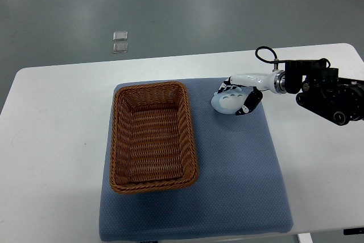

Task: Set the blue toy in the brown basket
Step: 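Close the right hand's fingers around the plush toy and lift it, then carry the held toy with the right hand over the wicker basket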

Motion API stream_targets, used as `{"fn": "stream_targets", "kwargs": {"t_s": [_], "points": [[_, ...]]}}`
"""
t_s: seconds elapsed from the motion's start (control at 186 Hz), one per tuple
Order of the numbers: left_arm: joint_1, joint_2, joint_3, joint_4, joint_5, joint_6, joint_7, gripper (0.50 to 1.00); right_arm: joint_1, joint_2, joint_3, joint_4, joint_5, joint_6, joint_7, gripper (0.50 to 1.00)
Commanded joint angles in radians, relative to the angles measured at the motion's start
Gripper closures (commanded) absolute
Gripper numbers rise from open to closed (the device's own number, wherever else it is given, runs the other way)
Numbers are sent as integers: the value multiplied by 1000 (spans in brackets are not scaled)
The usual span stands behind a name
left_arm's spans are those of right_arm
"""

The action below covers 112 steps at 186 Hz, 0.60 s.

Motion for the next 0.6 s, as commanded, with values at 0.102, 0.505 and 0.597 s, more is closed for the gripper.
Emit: {"fn": "stream_targets", "kwargs": {"t_s": [0.102,0.505,0.597], "points": [[0,0,0,0,0,0,-1,500,-7,-2,-13,1,0,-28,10,1000],[0,0,0,0,0,0,-1,500,108,-15,-8,15,17,-16,134,1000],[0,0,0,0,0,0,-1,500,134,-5,-6,20,18,-16,180,1000]]}}
